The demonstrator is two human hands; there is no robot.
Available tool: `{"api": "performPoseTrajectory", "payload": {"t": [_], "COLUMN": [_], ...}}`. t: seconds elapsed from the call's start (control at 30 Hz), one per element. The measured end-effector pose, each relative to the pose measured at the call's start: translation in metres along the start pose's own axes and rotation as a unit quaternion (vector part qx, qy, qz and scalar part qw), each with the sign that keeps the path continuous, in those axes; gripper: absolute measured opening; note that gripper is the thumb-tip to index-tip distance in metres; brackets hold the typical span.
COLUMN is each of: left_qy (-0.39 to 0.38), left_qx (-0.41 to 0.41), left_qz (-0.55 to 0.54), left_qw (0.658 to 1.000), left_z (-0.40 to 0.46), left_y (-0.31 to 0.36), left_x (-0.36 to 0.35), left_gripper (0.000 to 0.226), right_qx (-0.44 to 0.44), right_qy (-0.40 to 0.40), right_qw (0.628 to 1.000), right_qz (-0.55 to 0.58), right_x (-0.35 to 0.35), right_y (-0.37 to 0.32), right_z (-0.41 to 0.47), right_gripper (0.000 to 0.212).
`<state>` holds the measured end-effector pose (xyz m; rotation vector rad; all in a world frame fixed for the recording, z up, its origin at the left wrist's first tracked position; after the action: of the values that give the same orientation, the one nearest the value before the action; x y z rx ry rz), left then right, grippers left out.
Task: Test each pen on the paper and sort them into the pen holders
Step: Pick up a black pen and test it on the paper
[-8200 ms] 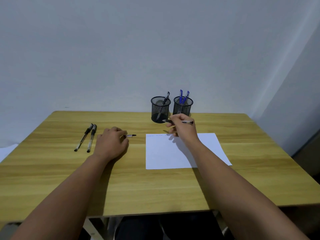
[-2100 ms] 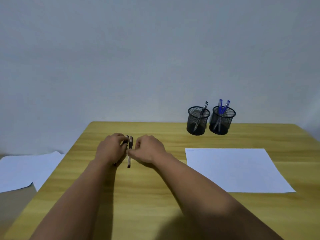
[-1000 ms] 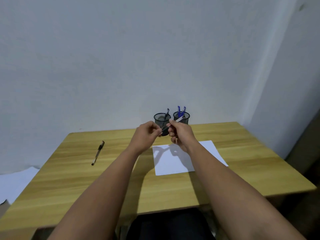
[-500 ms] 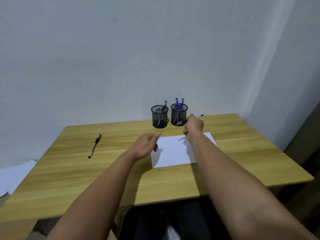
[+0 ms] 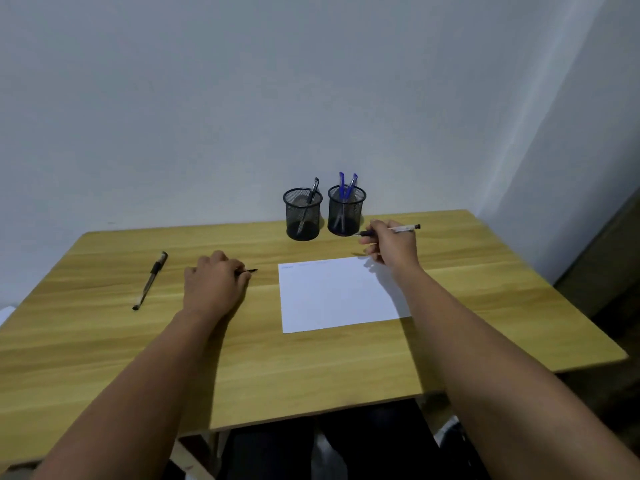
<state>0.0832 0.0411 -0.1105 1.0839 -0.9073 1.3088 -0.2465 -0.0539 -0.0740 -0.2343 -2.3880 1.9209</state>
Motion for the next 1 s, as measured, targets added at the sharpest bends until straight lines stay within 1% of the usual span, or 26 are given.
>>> {"api": "performPoseTrajectory", "payload": {"t": [0.07, 0.13, 0.2, 0.23, 0.27, 0.33, 0.37, 0.5, 0.6, 0.77, 0.9, 1.0], "left_qy": [0.039, 0.065, 0.049, 0.030, 0.013, -0.012, -0.019, -0.035, -0.028, -0.023, -0.031, -0.031], "left_qx": [-0.027, -0.084, -0.144, -0.162, -0.169, -0.163, -0.158, -0.140, -0.134, -0.139, -0.137, -0.138], "left_qz": [-0.009, -0.033, -0.051, -0.053, -0.055, -0.059, -0.061, -0.089, -0.098, -0.102, -0.111, -0.115], "left_qw": [0.999, 0.994, 0.987, 0.985, 0.984, 0.985, 0.985, 0.986, 0.986, 0.985, 0.984, 0.983], "left_z": [0.001, -0.001, 0.001, 0.001, 0.001, 0.002, 0.001, -0.006, -0.006, -0.006, -0.004, -0.005], "left_y": [0.004, 0.015, 0.031, 0.038, 0.043, 0.047, 0.046, 0.042, 0.041, 0.040, 0.040, 0.040], "left_x": [0.000, 0.005, 0.004, 0.003, 0.001, -0.006, -0.010, -0.025, -0.027, -0.027, -0.029, -0.029], "left_gripper": [0.047, 0.057, 0.062, 0.066, 0.070, 0.076, 0.078, 0.080, 0.078, 0.074, 0.074, 0.074], "right_qx": [0.012, 0.028, 0.043, 0.047, 0.048, 0.042, 0.041, 0.059, 0.067, 0.066, 0.076, 0.082], "right_qy": [-0.015, -0.025, -0.037, -0.046, -0.056, -0.075, -0.080, -0.092, -0.104, -0.108, -0.109, -0.107], "right_qw": [1.000, 0.999, 0.998, 0.998, 0.997, 0.996, 0.996, 0.993, 0.991, 0.990, 0.988, 0.987], "right_qz": [-0.024, -0.021, -0.003, -0.004, -0.014, -0.028, -0.031, -0.035, -0.051, -0.065, -0.080, -0.092], "right_x": [-0.005, -0.012, -0.019, -0.023, -0.027, -0.031, -0.032, -0.036, -0.038, -0.036, -0.034, -0.035], "right_y": [0.002, 0.004, 0.007, 0.009, 0.013, 0.024, 0.031, 0.048, 0.049, 0.055, 0.053, 0.054], "right_z": [0.002, 0.002, 0.007, 0.008, 0.010, 0.012, 0.013, 0.019, 0.019, 0.024, 0.022, 0.023], "right_gripper": [0.020, 0.024, 0.033, 0.036, 0.034, 0.026, 0.026, 0.040, 0.048, 0.040, 0.029, 0.033]}}
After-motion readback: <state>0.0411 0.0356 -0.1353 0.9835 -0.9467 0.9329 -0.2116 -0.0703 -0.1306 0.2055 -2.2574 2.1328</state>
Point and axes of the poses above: each hand's wrist, its own z-axis towards the middle knuckle, its own x-axis out of the back of the hand, y = z × x, the point moved 4 cm from there along z, towards the middle knuckle, and after that the axes turned 8 degrees about -x, right-handed, at the moved point
